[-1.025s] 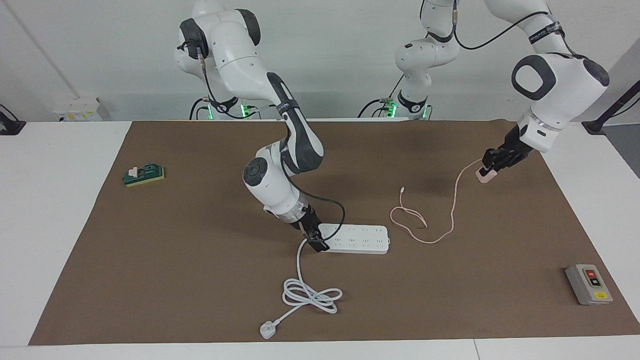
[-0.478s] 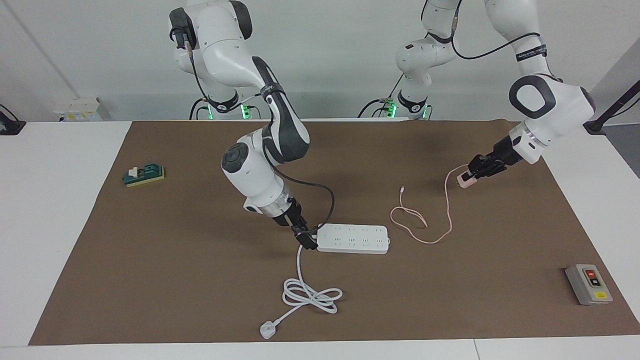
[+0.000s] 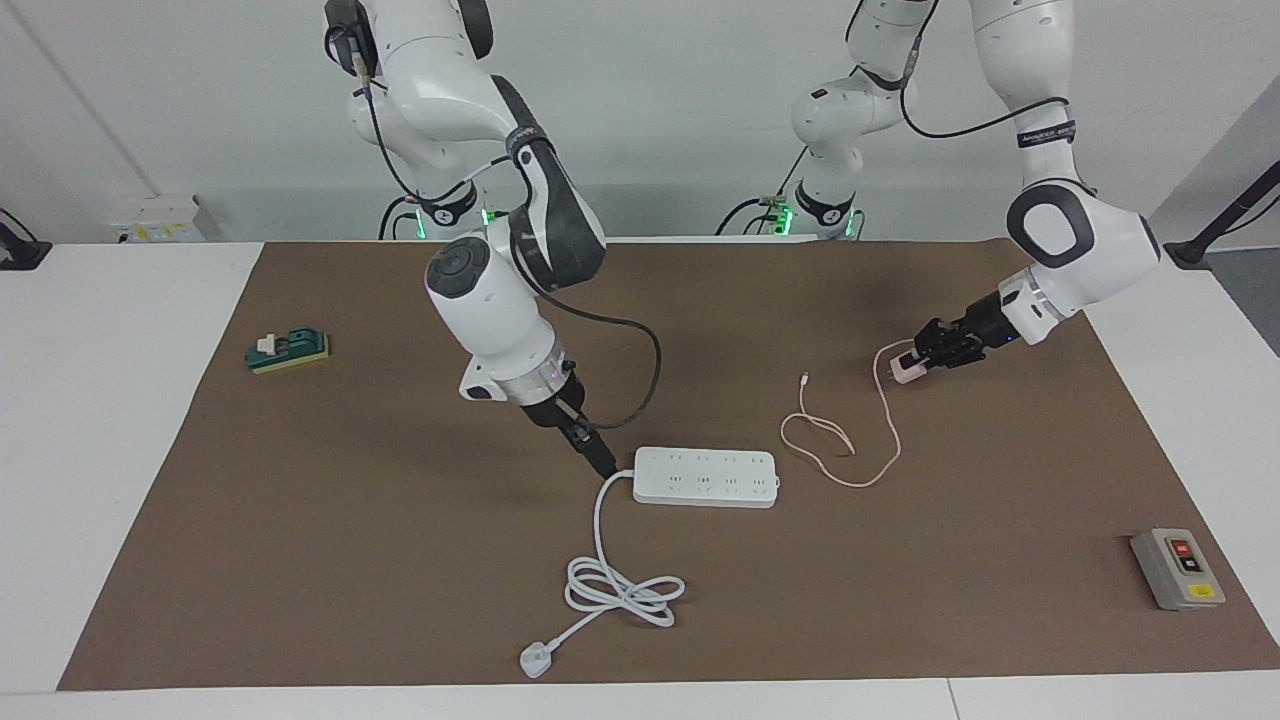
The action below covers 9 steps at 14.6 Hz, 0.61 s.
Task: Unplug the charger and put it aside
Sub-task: 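Carry the charger away and set it down with the left gripper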
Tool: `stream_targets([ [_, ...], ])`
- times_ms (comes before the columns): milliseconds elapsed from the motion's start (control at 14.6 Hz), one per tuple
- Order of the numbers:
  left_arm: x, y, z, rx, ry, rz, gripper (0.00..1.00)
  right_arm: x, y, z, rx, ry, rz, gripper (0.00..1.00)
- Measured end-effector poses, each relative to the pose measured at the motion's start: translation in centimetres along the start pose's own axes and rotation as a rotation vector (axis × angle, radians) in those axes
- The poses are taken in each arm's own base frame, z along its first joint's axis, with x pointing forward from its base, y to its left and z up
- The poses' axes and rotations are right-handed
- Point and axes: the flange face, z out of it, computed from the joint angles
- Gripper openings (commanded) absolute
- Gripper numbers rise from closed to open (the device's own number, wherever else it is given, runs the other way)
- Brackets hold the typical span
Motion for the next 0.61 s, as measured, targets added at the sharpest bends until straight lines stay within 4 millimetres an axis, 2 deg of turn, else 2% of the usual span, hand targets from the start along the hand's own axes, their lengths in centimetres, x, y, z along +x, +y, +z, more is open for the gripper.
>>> stream_targets([
  [137,-0.3,-0.9,0.6,-0.01,-0.008,0.017,0.47,0.7,0.3,-1.6,-0.018,0.027,-0.061,1.0],
  [205,-0.4,-0.9,0.6,-0.01,-0.009,0.021,0.55,1.2,0.5,-2.2,-0.032,0.045,-0.1,1.0],
  [478,-0.7,-1.2,0.6,-0.012,-0.008,0.02,0.76,3.0,1.4,-4.0,-0.072,0.076,-0.205,1.0],
  [615,-0.7,-1.1,0.0,-0.006,0.001,0.026,0.94,3.9,1.9,-5.0,-0.083,0.075,-0.215,1.0],
])
